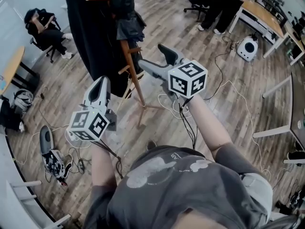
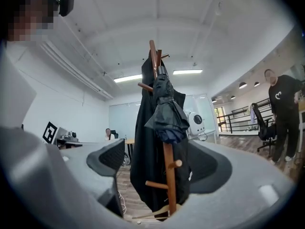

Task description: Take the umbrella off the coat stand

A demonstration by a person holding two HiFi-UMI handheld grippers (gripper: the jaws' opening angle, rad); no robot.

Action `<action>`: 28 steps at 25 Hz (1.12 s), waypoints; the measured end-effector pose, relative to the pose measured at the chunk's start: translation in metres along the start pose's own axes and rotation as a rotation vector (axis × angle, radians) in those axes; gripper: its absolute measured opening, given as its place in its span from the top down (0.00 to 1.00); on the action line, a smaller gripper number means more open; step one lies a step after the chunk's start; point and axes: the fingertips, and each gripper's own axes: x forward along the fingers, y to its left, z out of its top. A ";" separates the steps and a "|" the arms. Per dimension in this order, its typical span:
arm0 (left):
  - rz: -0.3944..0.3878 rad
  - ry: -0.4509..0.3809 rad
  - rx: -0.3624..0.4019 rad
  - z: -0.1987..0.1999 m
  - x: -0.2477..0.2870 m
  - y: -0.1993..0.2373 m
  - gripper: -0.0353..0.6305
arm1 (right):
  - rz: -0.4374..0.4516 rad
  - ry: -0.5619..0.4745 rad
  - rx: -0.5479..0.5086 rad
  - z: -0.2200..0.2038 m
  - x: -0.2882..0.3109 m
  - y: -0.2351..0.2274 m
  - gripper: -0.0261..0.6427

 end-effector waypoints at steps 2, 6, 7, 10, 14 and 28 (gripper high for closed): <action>-0.003 -0.010 0.002 0.005 0.007 0.006 0.94 | 0.014 -0.008 -0.011 0.010 0.011 -0.004 0.35; -0.001 -0.021 0.034 0.016 0.020 0.017 0.94 | 0.029 -0.046 -0.024 0.034 0.028 -0.012 0.35; 0.000 -0.022 0.039 0.017 0.023 0.021 0.94 | 0.023 -0.059 -0.024 0.040 0.032 -0.016 0.36; 0.005 -0.021 0.036 0.022 0.032 0.035 0.94 | 0.019 -0.079 -0.034 0.059 0.049 -0.022 0.36; 0.012 -0.009 0.031 0.027 0.043 0.048 0.94 | 0.020 -0.062 -0.102 0.078 0.078 -0.022 0.36; -0.008 -0.017 0.045 0.051 0.070 0.064 0.94 | -0.005 0.011 -0.160 0.092 0.140 -0.033 0.36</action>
